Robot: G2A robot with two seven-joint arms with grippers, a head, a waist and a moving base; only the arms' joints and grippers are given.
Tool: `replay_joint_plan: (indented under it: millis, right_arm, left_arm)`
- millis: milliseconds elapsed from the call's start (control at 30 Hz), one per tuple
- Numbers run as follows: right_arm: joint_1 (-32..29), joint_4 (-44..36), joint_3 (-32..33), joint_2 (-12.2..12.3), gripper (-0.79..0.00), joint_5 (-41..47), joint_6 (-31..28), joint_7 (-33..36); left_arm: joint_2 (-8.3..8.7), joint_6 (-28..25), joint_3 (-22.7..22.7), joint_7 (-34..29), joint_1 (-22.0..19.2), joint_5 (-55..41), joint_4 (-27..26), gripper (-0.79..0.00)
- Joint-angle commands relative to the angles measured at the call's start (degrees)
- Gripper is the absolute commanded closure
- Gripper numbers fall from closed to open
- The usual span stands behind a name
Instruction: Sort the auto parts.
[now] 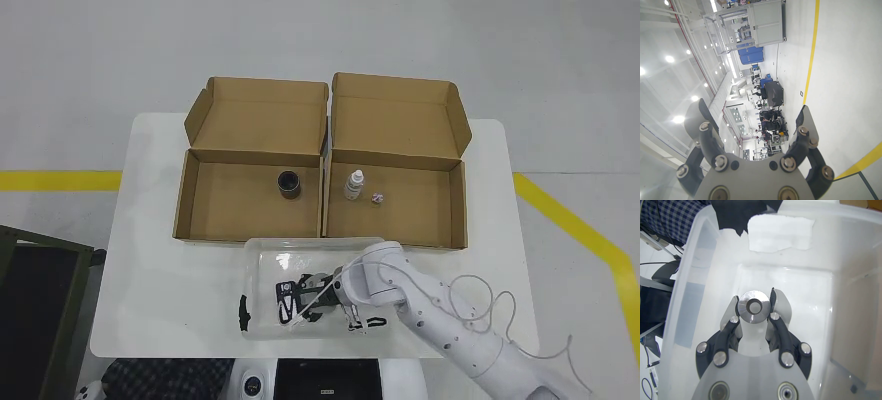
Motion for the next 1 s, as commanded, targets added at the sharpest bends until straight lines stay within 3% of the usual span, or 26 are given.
replay_joint_plan:
  millis: [0, 600, 967]
  right_arm:
    - [0.27, -0.58, 0.28, 0.03, 0.0, 0.92, 0.11, -0.54]
    - [0.03, -3.89, 6.06, 1.24, 0.0, 9.98, 2.0, -6.99]
    - [-2.73, -6.6, 12.77, 2.52, 0.0, 13.4, 5.12, -13.34]
  left_arm:
    - [0.0, 0.0, 0.0, 0.0, 0.0, 0.0, 0.0, -0.785]
    - [0.0, 0.0, 0.0, 0.0, 0.0, 0.0, 0.0, -0.785]
    - [0.0, 0.0, 0.0, 0.0, 0.0, 0.0, 0.0, -0.785]
